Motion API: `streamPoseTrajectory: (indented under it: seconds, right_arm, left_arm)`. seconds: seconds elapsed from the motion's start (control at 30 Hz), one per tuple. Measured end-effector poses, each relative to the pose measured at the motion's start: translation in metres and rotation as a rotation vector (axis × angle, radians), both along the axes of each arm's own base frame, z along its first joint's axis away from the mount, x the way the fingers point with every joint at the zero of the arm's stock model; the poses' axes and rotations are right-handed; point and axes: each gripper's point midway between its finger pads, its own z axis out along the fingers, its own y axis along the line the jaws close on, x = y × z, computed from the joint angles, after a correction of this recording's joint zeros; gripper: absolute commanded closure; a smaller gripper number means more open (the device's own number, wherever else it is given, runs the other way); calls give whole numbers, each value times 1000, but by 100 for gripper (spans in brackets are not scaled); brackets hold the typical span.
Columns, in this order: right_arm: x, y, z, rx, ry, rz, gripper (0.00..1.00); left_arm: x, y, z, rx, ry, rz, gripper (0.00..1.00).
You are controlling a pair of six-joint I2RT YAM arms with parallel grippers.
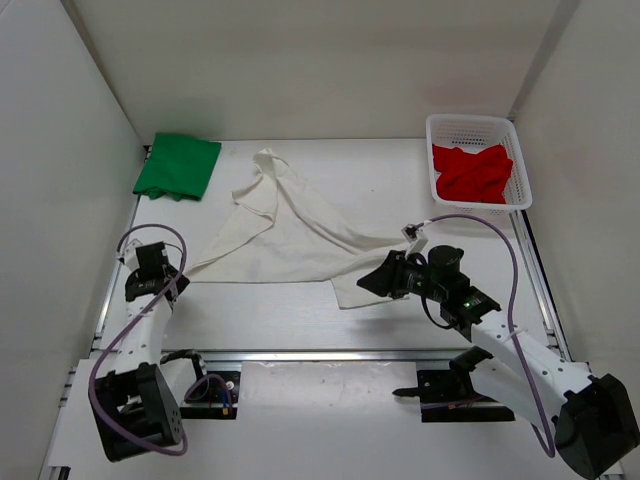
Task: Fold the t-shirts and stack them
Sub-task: Flatten out the tshirt
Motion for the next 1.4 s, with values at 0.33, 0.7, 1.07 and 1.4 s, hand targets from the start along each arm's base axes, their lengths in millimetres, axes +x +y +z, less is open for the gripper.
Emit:
streamPoseTrajectory:
  seconds: [0.33,0.7,1.07,1.4]
  right_arm:
    - [-4,4,-3,-22,-33,20,67]
    - [-5,7,-4,-11,-38,39,68]
    - [-5,8,-4,-7,-36,52,67]
    - [-5,9,-6,-8,-30,58,68]
  left_arm:
    - [-2,-8,-39,-123,-65,50,41]
    - [22,-8,-40,-178,-139,112,55]
    - [34,1,-40,-174,-142,158,57]
    - [42,6,-40,-161,-167,156,54]
